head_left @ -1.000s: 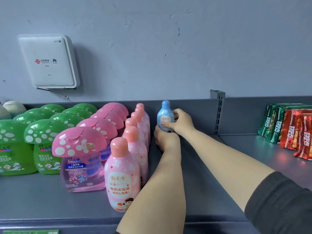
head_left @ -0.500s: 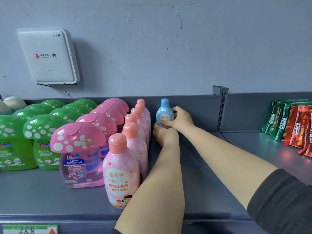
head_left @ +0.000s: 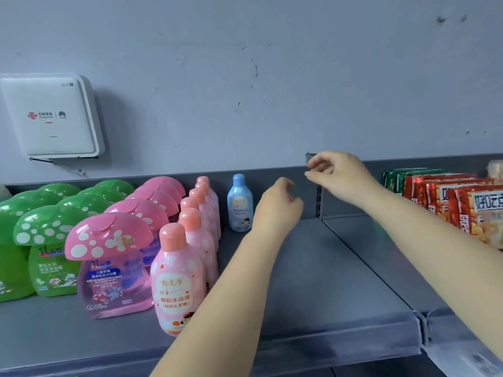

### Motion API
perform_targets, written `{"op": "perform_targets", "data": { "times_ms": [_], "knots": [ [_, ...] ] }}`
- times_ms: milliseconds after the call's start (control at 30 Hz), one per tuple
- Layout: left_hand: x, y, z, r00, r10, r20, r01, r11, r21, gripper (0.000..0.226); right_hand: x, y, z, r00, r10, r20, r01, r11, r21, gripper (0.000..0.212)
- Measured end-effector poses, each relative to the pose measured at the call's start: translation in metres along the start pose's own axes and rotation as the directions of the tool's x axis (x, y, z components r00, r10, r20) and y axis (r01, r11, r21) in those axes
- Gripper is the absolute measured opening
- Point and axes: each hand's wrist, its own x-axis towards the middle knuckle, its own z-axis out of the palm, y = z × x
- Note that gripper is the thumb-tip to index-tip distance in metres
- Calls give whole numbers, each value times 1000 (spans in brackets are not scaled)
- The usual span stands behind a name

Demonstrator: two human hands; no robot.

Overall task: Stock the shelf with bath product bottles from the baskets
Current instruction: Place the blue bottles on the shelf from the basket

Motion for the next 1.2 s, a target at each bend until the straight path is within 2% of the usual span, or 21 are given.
{"op": "perform_targets", "data": {
  "times_ms": [33, 100, 167, 267, 367, 400, 500, 567, 667, 733, 833, 933, 967, 1000, 1100, 1200],
  "knots": [
    [-4, 4, 0, 994, 83, 66, -95, 974, 205, 33, -11, 2, -9, 999, -43, -25, 41, 994, -100, 16],
    [-15, 14, 3, 960, 249, 124, -277, 818, 505, 24, -36, 4, -25, 993, -112, -42, 96, 956, -278, 17],
    [-32, 23, 7, 913, 379, 152, -386, 680, 624, 14, -62, 7, -35, 987, -159, -24, 130, 876, -464, 21],
    [-62, 30, 18, 850, 460, 256, -512, 610, 605, 7, -102, 11, -48, 988, -154, -15, 105, 737, -667, 26],
    [-91, 34, 32, 762, 542, 354, -642, 567, 516, 6, -146, 17, -57, 993, -113, -43, 45, 679, -733, 25],
    [-102, 35, 38, 716, 585, 381, -694, 535, 482, 9, -162, 20, -61, 995, -87, -55, 18, 667, -745, 26],
    [-139, 35, 63, 502, 773, 387, -857, 387, 339, 22, -212, 28, -70, 994, -9, -105, -77, 615, -784, 25],
    [-164, 36, 83, 423, 796, 434, -902, 326, 282, 28, -251, 32, -75, 993, 4, -120, -103, 541, -835, 22],
    [-198, 34, 115, 325, 808, 492, -945, 293, 143, 26, -313, 44, -82, 986, 105, -133, -167, 477, -863, 26],
    [-227, 37, 131, 248, 786, 567, -960, 278, 34, 17, -355, 54, -85, 971, 210, -113, -199, 447, -872, 25],
    [-265, 48, 160, 194, 742, 641, -965, 263, -12, 15, -414, 62, -90, 908, 393, -143, -304, 385, -872, 19],
    [-305, 67, 189, 70, 743, 665, -963, 224, -149, 12, -471, 70, -102, 855, 491, -169, -378, 365, -851, 17],
    [-320, 71, 203, 54, 739, 671, -957, 229, -176, 12, -491, 73, -108, 833, 520, -187, -410, 356, -839, 17],
    [-336, 75, 216, 39, 720, 693, -944, 254, -210, 10, -512, 76, -114, 807, 551, -214, -451, 341, -824, 16],
    [-386, 82, 257, 3, 674, 739, -898, 327, -295, 22, -572, 84, -132, 689, 664, -291, -563, 237, -792, 23],
    [-435, 89, 293, -29, 616, 787, -824, 431, -368, 20, -629, 97, -148, 564, 760, -321, -668, 192, -719, 28]
  ]
}}
